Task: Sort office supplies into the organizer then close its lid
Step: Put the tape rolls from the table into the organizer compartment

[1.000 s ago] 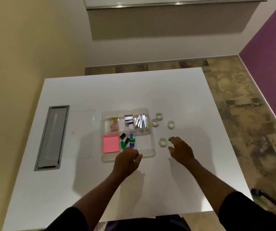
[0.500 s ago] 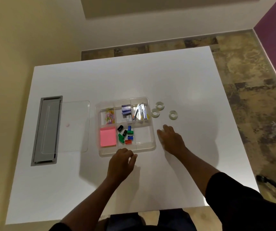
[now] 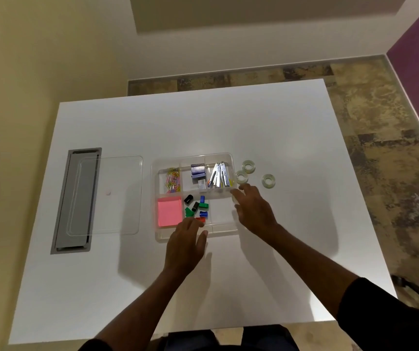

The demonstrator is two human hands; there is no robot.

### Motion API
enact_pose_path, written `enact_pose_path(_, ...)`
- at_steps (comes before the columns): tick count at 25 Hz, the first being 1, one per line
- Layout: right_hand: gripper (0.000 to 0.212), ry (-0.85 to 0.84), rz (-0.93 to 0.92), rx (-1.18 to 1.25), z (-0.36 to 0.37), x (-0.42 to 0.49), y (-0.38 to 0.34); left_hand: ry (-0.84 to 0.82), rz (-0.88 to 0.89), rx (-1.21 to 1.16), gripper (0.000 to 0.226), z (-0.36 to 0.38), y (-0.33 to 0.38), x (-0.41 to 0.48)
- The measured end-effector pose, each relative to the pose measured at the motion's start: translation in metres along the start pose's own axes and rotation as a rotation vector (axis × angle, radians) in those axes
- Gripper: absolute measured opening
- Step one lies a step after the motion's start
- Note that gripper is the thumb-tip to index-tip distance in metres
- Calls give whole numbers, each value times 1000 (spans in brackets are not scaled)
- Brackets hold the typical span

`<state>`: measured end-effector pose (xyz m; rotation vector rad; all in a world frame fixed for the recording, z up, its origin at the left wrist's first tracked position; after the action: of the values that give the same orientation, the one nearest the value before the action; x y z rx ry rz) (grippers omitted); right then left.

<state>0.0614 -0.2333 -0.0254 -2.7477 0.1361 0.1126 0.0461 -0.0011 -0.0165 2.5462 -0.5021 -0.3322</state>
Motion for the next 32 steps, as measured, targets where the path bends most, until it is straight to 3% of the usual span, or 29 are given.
enact_pose_path(3,54,-67,-14,17,13,14,-25,-6,-7,-8,25,-4,-7,1)
enact_pose_path(9,38,-236,-21,-77,50,34,-51,7,-30,-12,23,-11,-24,4)
enact_pose_path(15,37,-195,31,-30,53,34,-45,25,-27,-27,22,-17,-25,16)
enact_pose_path(22,33,82,218,-36,-6,34,43,12,-5,-26,23,-15,-26,28)
enact_pose_path(29,53,-148,434,-23,1,48,116,15,-4,11,24,-13,-25,39)
enact_pose_path(32,40,-168,392,-86,8,53,118,2,-13,16,26,-9,-25,41)
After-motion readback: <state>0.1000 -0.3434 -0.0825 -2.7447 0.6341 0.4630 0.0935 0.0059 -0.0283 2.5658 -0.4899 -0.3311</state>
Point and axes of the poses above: each hand's wrist, its own x-axis towards the middle knuckle, its own z-axis out of the palm, y = z × x, the point moved 5 cm from there along x, towards the middle knuckle, and after that the axes turned 1 degree about x, right-handed, at the moved point
